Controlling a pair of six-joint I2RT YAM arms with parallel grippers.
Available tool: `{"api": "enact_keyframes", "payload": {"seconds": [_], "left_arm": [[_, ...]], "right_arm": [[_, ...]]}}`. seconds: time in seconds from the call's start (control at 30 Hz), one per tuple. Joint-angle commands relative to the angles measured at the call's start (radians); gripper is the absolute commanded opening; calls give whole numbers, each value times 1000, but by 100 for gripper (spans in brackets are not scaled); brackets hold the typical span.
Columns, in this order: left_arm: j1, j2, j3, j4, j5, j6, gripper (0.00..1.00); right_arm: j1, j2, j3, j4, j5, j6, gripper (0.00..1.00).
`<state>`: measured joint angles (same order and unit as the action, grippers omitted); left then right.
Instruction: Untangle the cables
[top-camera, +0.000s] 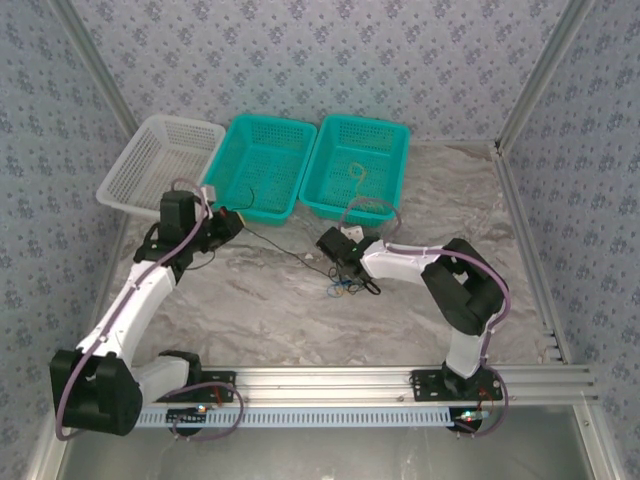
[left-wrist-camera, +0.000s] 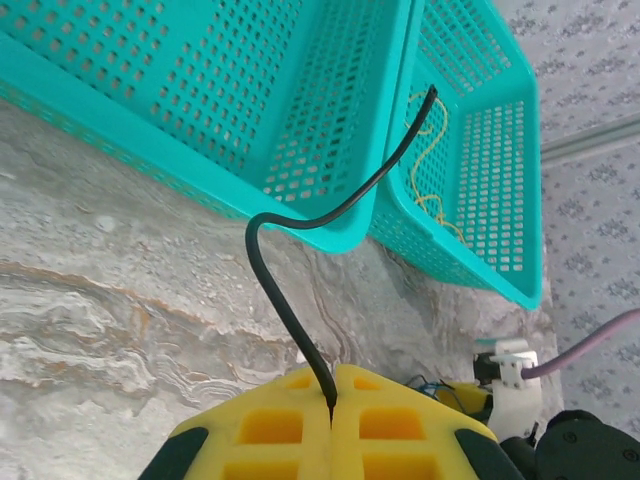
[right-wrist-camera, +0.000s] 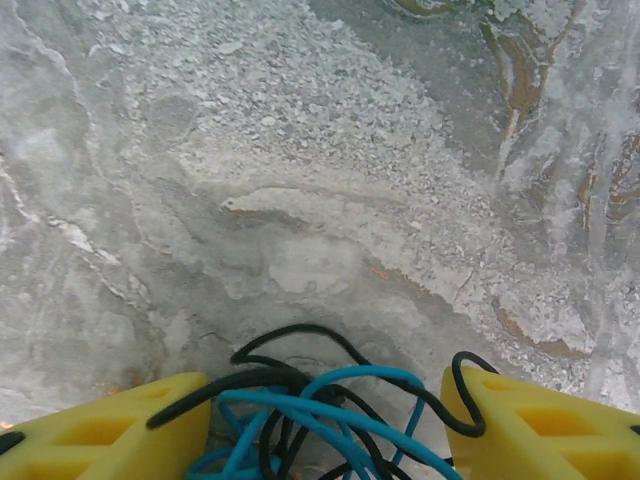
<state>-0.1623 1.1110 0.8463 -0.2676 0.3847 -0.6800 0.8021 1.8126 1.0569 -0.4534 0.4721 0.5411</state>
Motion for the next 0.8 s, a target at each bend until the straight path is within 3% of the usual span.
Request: {"api": "enact_keyframes", "payload": {"seconds": [0.0, 0.17, 0.27, 0.37, 0.43, 0.6, 0.77], "left_arm": [[24, -25, 60, -57, -54, 52, 0], [51, -40, 87, -104, -115, 71, 0], [52, -63, 109, -192, -311, 66, 0], [52, -88, 109, -211, -374, 72, 0], [52, -98, 97, -178, -310, 73, 0], [53, -82, 11, 28, -15, 8, 0], [51, -68, -59, 136, 58, -68, 0]], "right_arm": [[-12, -10, -27, -104, 58, -23, 65], [-15, -13, -29, -119, 76, -24, 65], [-18, -20, -34, -128, 92, -31, 65], [-22, -25, -29, -143, 107, -36, 65], [-27, -43, -26, -132, 73, -48, 66], [-16, -179, -10, -7, -92, -128, 73], [24, -285, -51, 163, -202, -296, 78]]}}
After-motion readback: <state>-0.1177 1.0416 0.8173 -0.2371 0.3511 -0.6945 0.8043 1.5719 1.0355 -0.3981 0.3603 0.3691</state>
